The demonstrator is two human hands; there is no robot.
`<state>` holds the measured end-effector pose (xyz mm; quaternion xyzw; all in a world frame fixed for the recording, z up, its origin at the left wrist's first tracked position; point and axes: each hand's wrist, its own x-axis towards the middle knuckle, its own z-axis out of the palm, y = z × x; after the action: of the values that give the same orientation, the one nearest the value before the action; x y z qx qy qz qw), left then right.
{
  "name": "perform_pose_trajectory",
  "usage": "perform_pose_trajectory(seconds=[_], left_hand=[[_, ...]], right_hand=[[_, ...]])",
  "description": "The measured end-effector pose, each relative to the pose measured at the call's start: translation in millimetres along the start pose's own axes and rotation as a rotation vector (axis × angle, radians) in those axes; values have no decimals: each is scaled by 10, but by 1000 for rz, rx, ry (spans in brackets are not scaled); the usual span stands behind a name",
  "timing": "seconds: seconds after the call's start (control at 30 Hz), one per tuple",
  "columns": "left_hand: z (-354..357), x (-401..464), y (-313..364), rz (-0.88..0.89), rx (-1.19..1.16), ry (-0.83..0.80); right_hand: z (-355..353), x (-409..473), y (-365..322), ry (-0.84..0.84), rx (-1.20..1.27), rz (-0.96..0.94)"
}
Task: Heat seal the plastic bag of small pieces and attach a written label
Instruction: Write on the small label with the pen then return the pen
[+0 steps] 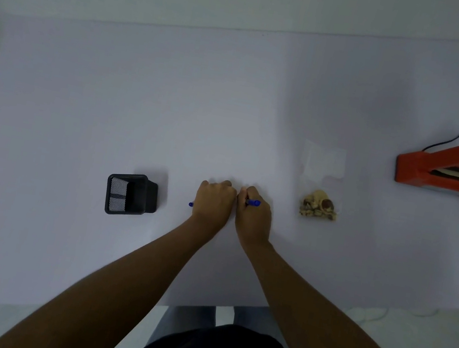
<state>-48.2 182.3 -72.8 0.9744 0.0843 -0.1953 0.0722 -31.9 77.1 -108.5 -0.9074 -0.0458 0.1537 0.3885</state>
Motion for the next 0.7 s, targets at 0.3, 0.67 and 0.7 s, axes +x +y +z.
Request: perform_pose_trajectory(seconds=[0.3,0.67,0.7], left_hand=[[-12,-3,9,8,6,6],[21,11,-7,6,-6,1],[19,10,-9,4,-4,1]], right_hand=[[24,10,-8,-20,-4,14],[16,31,-5,-20,-4,11],[12,31,-4,-26,-5,22]])
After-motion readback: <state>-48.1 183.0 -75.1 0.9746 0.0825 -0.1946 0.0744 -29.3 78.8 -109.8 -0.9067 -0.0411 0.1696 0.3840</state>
